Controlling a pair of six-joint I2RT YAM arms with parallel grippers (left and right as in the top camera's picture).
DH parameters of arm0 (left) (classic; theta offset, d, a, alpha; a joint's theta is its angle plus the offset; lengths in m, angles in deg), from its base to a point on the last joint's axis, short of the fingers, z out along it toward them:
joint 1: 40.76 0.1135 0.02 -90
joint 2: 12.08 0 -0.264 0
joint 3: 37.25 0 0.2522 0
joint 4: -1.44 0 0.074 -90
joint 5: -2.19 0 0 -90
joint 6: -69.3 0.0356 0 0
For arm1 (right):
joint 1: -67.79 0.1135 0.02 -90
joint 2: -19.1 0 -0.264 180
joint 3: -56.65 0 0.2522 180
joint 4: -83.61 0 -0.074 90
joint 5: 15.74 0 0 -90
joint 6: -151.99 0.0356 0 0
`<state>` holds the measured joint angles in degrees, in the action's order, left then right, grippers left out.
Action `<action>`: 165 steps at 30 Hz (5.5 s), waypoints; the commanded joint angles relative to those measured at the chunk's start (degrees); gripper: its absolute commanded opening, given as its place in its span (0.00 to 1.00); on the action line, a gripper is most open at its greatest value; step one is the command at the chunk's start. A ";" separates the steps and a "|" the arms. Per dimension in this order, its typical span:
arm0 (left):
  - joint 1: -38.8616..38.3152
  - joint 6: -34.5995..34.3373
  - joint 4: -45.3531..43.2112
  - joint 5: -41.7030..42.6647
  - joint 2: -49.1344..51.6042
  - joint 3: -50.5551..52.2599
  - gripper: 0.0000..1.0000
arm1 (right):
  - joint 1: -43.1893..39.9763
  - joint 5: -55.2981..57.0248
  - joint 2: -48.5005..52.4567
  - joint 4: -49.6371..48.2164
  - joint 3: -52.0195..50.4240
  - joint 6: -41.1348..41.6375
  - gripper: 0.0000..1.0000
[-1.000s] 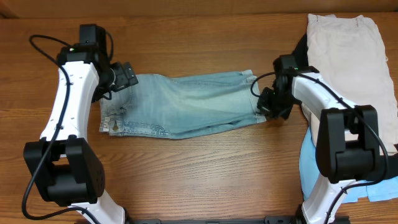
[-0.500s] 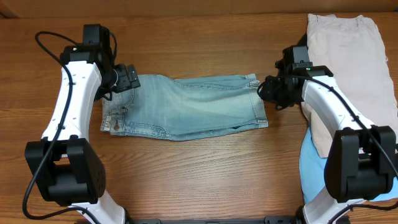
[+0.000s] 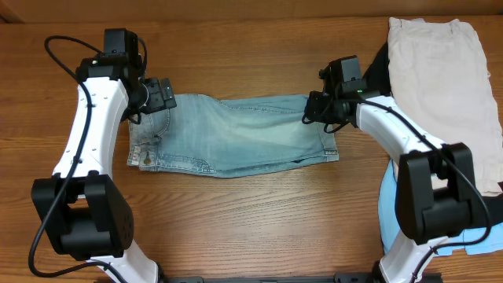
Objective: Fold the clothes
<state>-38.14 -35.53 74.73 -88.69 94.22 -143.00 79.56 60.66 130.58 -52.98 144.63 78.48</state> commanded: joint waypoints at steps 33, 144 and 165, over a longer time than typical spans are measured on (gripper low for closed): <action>11.45 8.22 0.61 5.46 5.84 5.75 1.00 | -4.39 -6.84 0.42 17.16 16.63 -8.13 0.73; -18.95 7.93 3.91 1.33 5.55 -20.17 0.04 | -0.55 -5.99 11.63 21.00 15.74 -2.75 0.04; -11.28 13.38 19.76 -16.59 5.57 -35.10 0.04 | -0.20 -9.44 11.96 20.46 15.76 -2.97 0.04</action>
<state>-49.01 -23.86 94.66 -102.81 99.93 -176.40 79.08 52.16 142.82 -31.96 160.30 75.64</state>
